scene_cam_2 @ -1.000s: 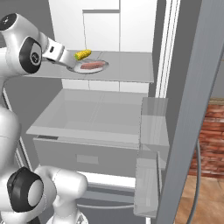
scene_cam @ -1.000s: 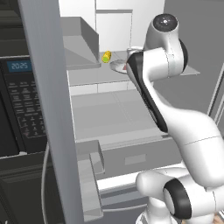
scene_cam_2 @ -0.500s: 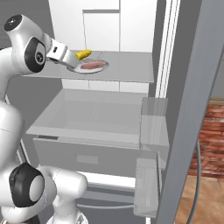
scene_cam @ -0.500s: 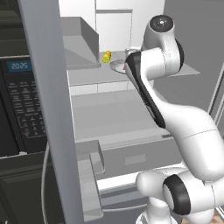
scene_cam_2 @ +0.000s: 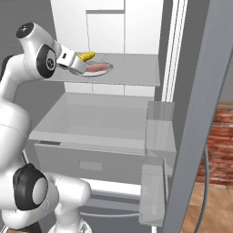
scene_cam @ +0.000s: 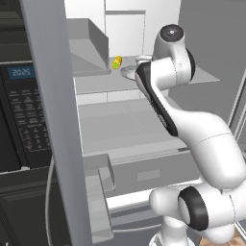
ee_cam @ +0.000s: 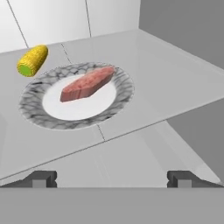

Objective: Retrieve the steak from the fridge and place it on the saucepan with marinade on the stove.

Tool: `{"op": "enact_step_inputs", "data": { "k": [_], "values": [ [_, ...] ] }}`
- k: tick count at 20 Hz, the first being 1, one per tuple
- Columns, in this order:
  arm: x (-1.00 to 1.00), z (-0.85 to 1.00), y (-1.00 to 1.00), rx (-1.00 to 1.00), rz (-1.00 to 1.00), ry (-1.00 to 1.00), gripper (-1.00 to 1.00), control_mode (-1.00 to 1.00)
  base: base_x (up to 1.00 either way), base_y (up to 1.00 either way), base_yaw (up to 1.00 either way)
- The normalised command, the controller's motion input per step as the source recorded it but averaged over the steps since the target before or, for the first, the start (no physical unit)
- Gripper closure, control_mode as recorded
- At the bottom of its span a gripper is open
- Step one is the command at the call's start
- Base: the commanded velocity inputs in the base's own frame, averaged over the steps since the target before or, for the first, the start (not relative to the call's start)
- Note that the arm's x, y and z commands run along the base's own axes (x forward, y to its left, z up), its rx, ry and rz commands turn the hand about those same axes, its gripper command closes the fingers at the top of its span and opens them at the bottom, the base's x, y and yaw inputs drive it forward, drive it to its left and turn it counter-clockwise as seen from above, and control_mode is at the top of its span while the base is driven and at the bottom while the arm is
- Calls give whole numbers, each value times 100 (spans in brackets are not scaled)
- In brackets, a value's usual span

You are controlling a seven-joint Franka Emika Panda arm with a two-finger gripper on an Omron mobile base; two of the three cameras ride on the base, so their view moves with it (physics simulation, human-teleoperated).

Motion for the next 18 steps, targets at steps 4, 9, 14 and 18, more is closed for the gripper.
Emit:
{"op": "enact_step_inputs", "data": {
  "k": [4, 9, 14, 18],
  "values": [
    [43, -6, -1, 0, 0, 0, -100, -100, 0, 0, 0],
    [25, -1, -5, 0, 0, 0, -100, -100, 0, 0, 0],
    [19, 0, -3, 0, 0, 0, -100, -100, 0, 0, 0],
    [13, 0, 0, 0, 0, 0, -100, -100, 0, 0, 0]
  ]
}}
